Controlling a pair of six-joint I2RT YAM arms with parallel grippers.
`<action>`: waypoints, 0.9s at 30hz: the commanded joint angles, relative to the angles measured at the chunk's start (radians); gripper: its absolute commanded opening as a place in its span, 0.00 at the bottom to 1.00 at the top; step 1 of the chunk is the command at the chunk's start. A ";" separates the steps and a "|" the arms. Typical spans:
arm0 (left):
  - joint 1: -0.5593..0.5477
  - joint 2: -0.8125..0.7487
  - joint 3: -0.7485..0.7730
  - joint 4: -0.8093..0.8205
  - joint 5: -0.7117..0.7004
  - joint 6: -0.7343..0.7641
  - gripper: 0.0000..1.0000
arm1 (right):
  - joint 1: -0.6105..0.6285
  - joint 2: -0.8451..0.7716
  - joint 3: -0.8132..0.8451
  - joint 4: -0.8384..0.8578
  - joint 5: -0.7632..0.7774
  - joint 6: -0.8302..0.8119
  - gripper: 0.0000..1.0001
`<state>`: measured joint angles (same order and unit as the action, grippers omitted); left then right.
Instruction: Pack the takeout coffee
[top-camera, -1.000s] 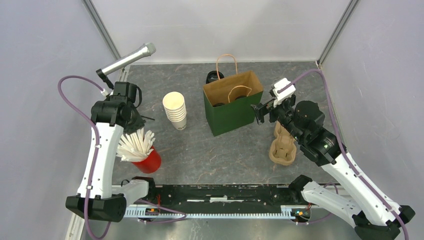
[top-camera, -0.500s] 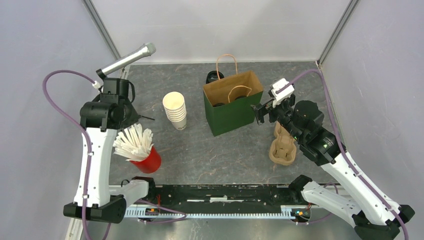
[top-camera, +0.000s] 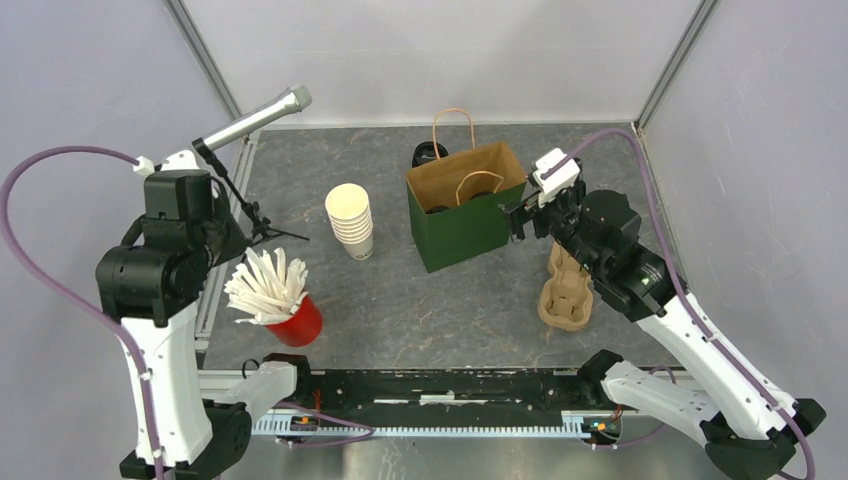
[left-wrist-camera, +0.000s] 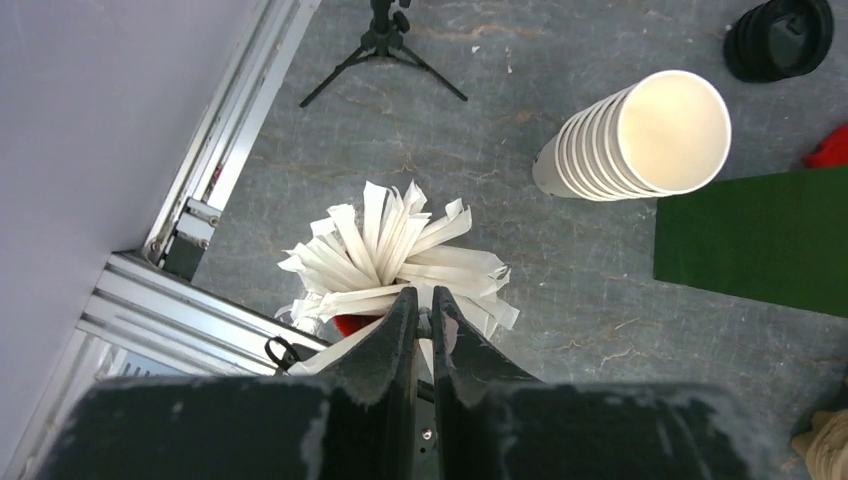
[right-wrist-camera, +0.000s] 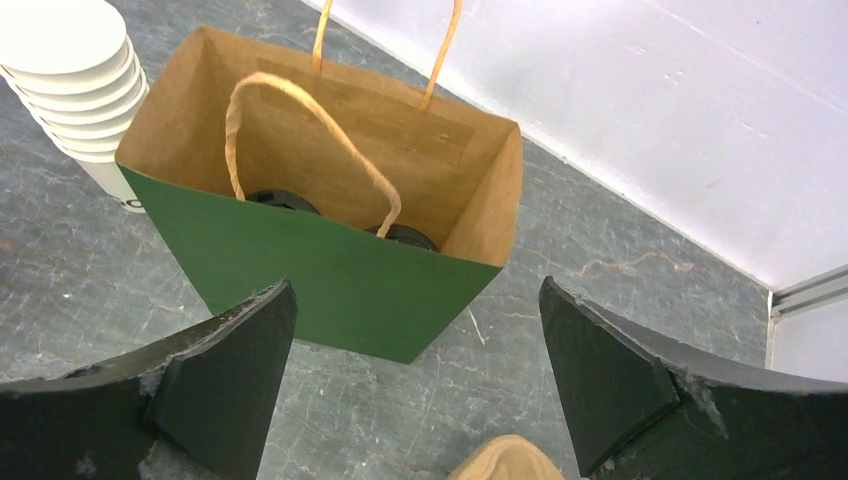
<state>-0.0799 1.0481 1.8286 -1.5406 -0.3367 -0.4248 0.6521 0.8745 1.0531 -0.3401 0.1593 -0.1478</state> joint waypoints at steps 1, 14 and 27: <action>0.006 -0.013 0.054 -0.017 0.039 0.084 0.13 | -0.002 0.022 0.091 -0.002 -0.006 -0.013 0.98; 0.005 -0.011 0.234 0.113 0.387 0.210 0.16 | -0.002 0.047 0.141 0.009 -0.006 0.013 0.98; 0.006 -0.049 0.053 0.597 0.758 -0.013 0.19 | -0.002 -0.010 0.114 0.041 0.056 -0.004 0.98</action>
<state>-0.0795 0.9714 1.9091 -1.1347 0.2874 -0.3248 0.6525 0.9001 1.1446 -0.3527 0.1768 -0.1471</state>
